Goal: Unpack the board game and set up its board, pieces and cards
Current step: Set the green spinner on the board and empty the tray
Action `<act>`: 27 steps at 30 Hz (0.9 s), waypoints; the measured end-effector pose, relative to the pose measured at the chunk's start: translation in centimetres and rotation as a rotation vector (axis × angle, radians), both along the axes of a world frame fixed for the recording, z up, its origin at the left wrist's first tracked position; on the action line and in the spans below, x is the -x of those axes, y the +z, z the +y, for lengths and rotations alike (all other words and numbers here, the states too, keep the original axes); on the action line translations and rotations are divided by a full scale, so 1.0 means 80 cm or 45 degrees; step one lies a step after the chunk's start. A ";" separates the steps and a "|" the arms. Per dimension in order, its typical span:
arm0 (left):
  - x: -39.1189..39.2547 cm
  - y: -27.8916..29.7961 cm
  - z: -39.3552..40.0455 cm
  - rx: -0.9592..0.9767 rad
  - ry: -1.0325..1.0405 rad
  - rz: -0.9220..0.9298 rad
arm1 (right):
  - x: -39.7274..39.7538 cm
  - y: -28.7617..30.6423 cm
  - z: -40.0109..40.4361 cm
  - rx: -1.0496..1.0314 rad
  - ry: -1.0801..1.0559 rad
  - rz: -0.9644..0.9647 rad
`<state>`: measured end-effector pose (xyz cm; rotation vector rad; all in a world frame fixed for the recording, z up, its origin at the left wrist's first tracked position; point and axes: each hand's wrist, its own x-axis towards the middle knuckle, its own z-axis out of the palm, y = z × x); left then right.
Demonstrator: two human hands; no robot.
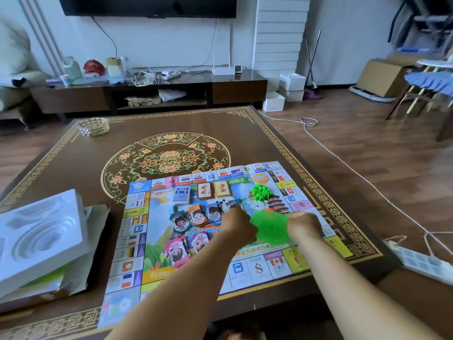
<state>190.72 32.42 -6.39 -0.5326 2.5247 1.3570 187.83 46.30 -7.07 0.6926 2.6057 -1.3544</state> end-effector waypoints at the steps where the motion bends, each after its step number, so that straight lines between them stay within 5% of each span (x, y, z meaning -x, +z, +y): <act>1: 0.005 -0.007 0.005 0.046 -0.031 -0.006 | 0.005 -0.005 0.005 -0.029 0.004 -0.018; 15: 0.018 -0.022 0.018 0.451 -0.156 -0.092 | 0.018 -0.032 0.001 -0.251 0.068 -0.097; 27: 0.003 0.013 -0.001 0.299 -0.082 0.178 | -0.006 0.010 -0.026 -0.037 0.181 0.231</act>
